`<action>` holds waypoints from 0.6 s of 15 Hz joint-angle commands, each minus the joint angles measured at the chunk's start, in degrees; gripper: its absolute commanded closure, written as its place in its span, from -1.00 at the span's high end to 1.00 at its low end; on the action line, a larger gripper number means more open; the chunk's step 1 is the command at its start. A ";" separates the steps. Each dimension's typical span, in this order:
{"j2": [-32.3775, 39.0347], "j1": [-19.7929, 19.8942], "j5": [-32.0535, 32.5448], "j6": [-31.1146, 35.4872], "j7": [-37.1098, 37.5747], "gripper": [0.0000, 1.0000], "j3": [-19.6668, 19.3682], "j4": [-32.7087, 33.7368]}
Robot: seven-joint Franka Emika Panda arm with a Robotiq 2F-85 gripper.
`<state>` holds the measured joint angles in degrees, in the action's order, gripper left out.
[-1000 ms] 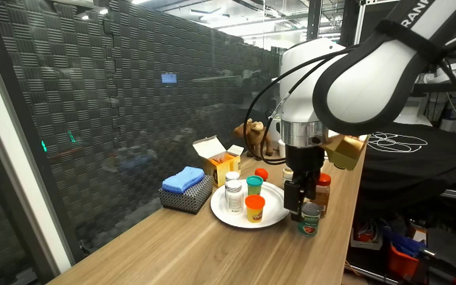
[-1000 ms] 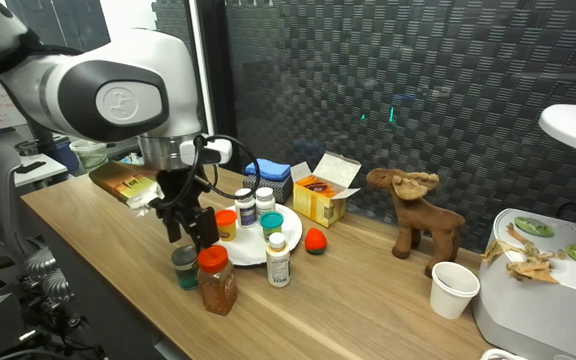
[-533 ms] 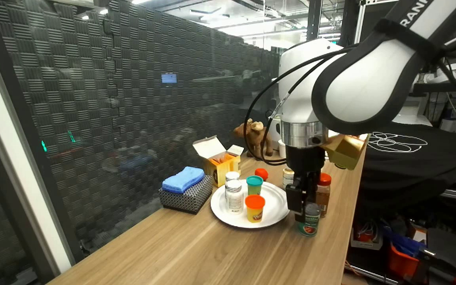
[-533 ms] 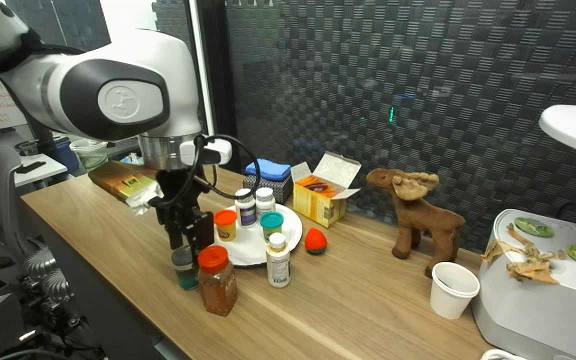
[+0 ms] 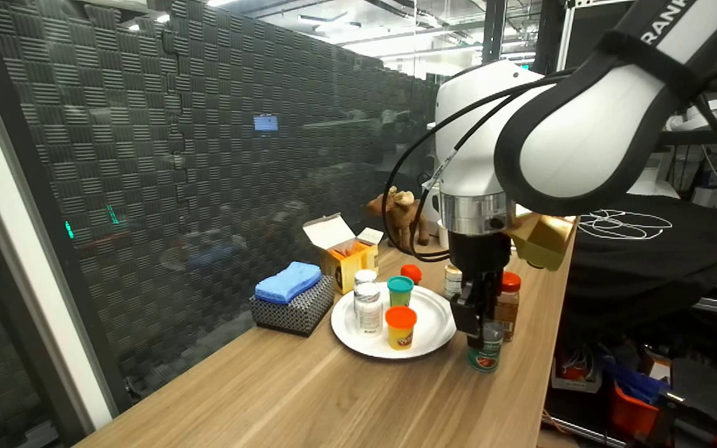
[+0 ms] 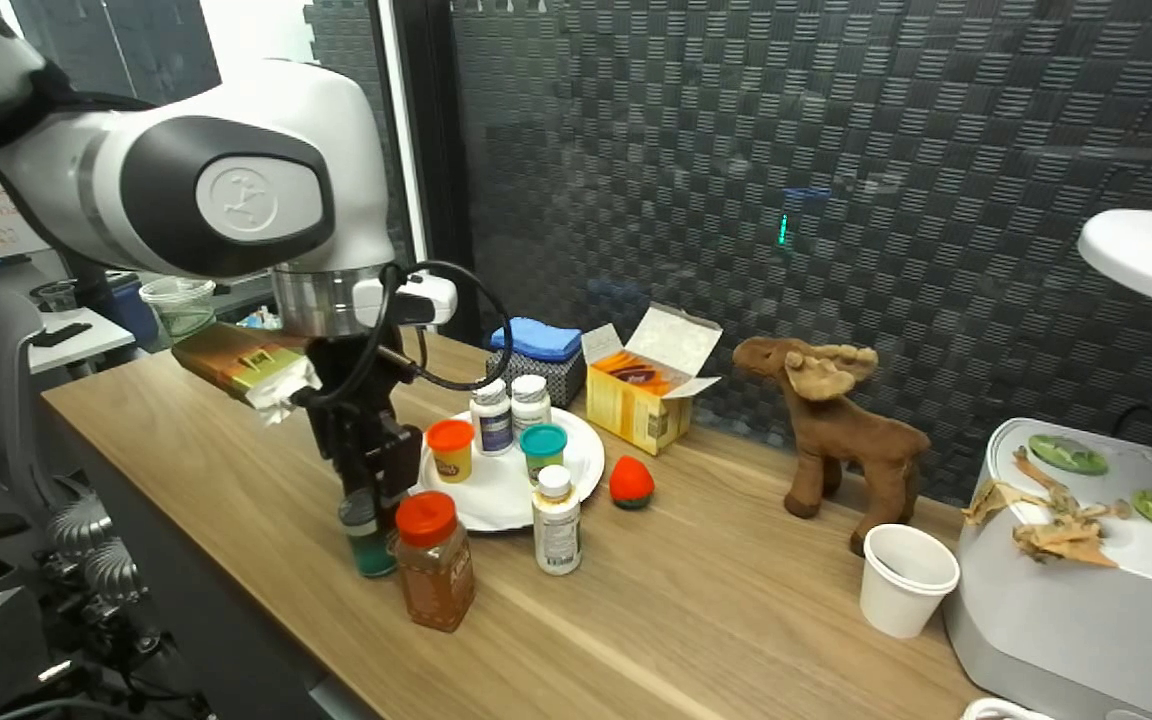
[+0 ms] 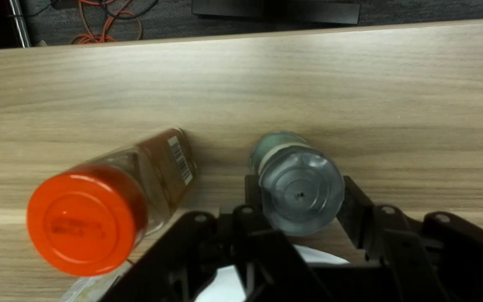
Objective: Put the bottles and orange plushie that are around the white plate on the white plate
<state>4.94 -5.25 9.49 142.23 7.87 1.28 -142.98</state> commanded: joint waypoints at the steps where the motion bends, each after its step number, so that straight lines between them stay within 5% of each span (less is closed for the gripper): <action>1: -2.46 -0.46 1.82 -0.98 2.93 -0.42 0.98 0.38; 9: -0.78 -0.53 2.58 -0.08 3.50 -0.43 1.99 6.16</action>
<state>3.45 -5.97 10.90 142.23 10.10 3.10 -139.54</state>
